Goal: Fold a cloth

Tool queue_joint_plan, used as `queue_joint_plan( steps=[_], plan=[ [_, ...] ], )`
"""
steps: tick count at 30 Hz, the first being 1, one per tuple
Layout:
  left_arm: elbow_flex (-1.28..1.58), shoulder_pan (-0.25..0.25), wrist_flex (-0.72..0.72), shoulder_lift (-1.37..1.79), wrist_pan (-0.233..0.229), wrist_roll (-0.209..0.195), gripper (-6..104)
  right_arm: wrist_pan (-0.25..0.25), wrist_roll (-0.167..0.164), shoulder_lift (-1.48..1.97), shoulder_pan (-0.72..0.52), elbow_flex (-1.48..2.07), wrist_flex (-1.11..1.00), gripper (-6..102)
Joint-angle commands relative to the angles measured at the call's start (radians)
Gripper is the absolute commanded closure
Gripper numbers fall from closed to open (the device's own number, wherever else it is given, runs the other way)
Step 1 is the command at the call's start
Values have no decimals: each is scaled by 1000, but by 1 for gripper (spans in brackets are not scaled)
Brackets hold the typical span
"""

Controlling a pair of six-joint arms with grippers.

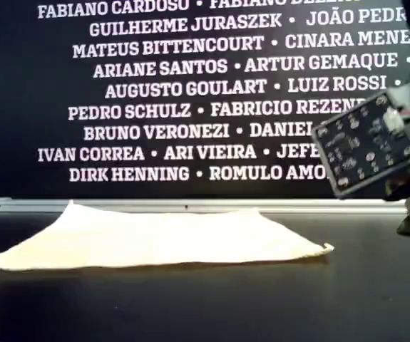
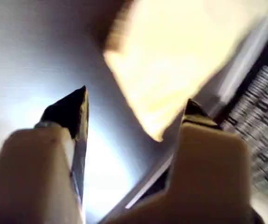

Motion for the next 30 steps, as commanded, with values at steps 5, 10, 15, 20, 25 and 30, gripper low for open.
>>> queue_joint_plan(
  steps=[5, 10, 15, 20, 25, 30],
  plan=[
    [-385, -72, -31, -546, 6, -3, 24, -17, -23, -528, 6, -324, -209, 43],
    [-532, -255, -31, -752, 3, -5, 24, -17, -5, -994, 5, -604, -209, 39],
    [-606, -299, -31, -894, -12, -5, 24, -17, -5, -1238, 5, -752, -209, 27],
    [-678, -298, -32, -1008, -14, -5, 24, -17, -5, -1331, 6, -839, -209, 21],
    [-753, -298, -32, -1075, -15, -3, 24, -17, -11, -1341, 6, -919, -209, 21],
    [-799, -298, -32, -1129, -64, 8, 24, -17, -18, -1353, 31, -977, -209, 21]
  ],
)
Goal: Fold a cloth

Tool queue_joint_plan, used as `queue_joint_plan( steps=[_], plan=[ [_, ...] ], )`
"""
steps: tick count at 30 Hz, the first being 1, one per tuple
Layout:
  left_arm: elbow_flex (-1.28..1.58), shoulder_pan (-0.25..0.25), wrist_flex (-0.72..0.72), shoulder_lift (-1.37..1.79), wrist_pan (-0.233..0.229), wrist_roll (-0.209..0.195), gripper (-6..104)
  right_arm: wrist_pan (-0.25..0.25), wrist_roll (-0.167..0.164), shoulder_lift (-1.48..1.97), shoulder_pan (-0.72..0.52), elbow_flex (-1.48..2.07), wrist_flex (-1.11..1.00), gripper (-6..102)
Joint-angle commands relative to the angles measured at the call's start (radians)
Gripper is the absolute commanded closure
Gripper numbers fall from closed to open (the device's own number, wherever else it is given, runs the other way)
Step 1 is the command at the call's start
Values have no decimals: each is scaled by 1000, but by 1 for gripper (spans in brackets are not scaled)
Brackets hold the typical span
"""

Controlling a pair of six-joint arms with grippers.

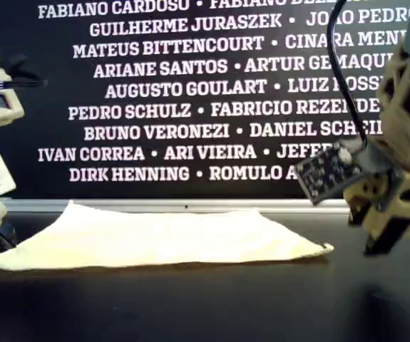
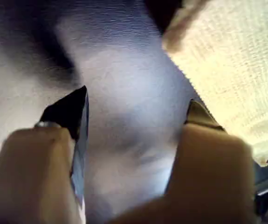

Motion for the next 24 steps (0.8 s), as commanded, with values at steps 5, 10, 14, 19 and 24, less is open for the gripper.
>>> queue_joint_plan(
  steps=[5, 10, 14, 19, 24],
  plan=[
    [-98, -26, -20, -67, -206, -2, 24, 5, -3, -86, 95, -141, -44, 21],
    [-133, -26, -20, -120, -236, -8, 24, 8, 5, -224, 94, -259, -46, 21],
    [-175, -28, -20, -173, -236, -8, 24, 8, 6, -301, 95, -334, -46, 21],
    [-232, -32, -20, -250, -236, -8, 24, 6, 6, -319, 100, -382, -44, 21],
    [-261, -35, -20, -291, -236, -8, 24, -3, -2, -321, 101, -383, -46, 22]
  ],
)
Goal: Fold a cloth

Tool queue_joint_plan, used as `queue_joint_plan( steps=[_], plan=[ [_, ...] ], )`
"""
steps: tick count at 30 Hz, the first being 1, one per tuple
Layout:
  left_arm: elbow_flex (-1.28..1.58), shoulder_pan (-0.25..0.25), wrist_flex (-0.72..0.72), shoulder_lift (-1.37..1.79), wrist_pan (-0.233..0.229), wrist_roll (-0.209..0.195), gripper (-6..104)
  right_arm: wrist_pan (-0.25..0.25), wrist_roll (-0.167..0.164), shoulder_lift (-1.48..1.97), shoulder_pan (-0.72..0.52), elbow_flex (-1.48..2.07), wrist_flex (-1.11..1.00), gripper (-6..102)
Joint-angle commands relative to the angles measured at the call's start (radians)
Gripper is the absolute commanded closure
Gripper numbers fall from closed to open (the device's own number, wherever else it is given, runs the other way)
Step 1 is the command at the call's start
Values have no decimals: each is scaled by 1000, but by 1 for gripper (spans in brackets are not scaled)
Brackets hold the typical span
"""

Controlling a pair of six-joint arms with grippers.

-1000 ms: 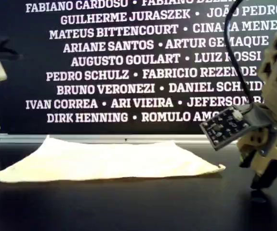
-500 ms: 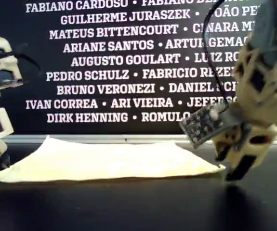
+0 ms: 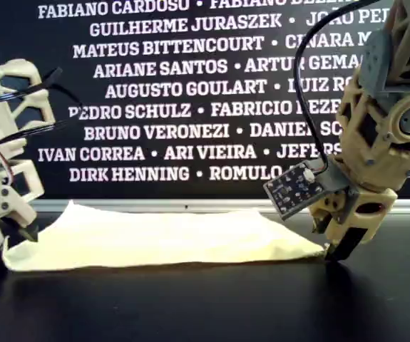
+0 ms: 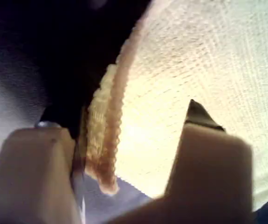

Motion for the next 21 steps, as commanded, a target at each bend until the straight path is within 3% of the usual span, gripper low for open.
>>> queue_joint_plan(
  steps=[1, 19, 21],
  plan=[
    [-29, -23, -18, -26, -5, -5, 24, -8, -8, 9, 6, -55, -46, 22],
    [-84, -12, -18, -107, -20, -5, 24, -9, 3, -80, 29, -164, -44, 22],
    [-84, -12, -18, -115, -20, -5, 25, -9, -9, -80, 34, -158, -44, 22]
  ],
)
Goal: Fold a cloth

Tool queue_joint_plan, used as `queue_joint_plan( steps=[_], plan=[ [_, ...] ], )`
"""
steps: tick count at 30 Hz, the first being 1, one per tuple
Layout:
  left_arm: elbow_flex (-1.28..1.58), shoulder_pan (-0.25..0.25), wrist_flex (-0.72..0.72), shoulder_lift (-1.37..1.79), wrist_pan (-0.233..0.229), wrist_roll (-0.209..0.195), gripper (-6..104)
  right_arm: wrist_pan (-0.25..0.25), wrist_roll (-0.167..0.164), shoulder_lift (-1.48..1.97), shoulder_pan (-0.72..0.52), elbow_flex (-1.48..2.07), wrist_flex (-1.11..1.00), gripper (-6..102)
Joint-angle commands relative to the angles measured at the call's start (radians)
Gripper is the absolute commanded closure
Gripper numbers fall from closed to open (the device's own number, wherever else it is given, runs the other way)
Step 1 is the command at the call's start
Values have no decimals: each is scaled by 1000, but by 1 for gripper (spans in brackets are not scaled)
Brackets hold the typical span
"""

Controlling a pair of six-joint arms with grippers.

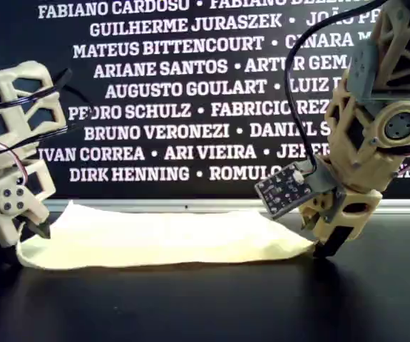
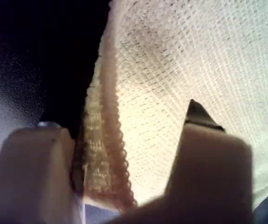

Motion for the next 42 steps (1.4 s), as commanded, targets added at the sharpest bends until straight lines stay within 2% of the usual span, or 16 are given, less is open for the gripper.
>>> queue_joint_plan(
  steps=[1, 3, 15, 17, 20, 23, 26, 29, 33, 36, 37, 42],
  plan=[
    [-9, -12, -12, -12, -5, -5, 26, -5, -11, 14, 18, -37, -44, 22],
    [-9, -12, -11, -12, -5, -3, 26, 8, -12, 18, 31, -32, -35, 22],
    [-9, -12, -11, -8, -5, -3, 27, 8, -12, 12, 31, -44, -28, 25],
    [-9, -12, -11, -3, -5, -3, 32, 8, -12, 12, 31, -40, -28, 34],
    [-11, -14, -11, 6, 11, 8, 46, -8, 3, 18, 31, -49, -28, 57],
    [-12, -20, -11, 8, 12, 8, 64, -9, 5, 21, 34, -54, -32, 81],
    [-35, -28, -11, 8, 14, 9, 86, -9, 5, 12, 34, -54, -44, 98],
    [-67, -17, -11, 6, 14, -2, 102, -9, 5, 12, 32, -52, -44, 97],
    [-58, -20, -9, 0, 12, -5, 97, -9, 5, 17, 31, -52, -44, 95],
    [-55, -23, -9, -2, -2, 0, 98, -9, 5, 31, 25, -40, -43, 95],
    [-52, -17, -6, 6, 12, 11, 98, -9, 5, 35, 25, -23, -43, 95],
    [-46, -29, 12, 14, 12, 15, 98, -8, 5, 44, 20, 3, -26, 95]
  ],
)
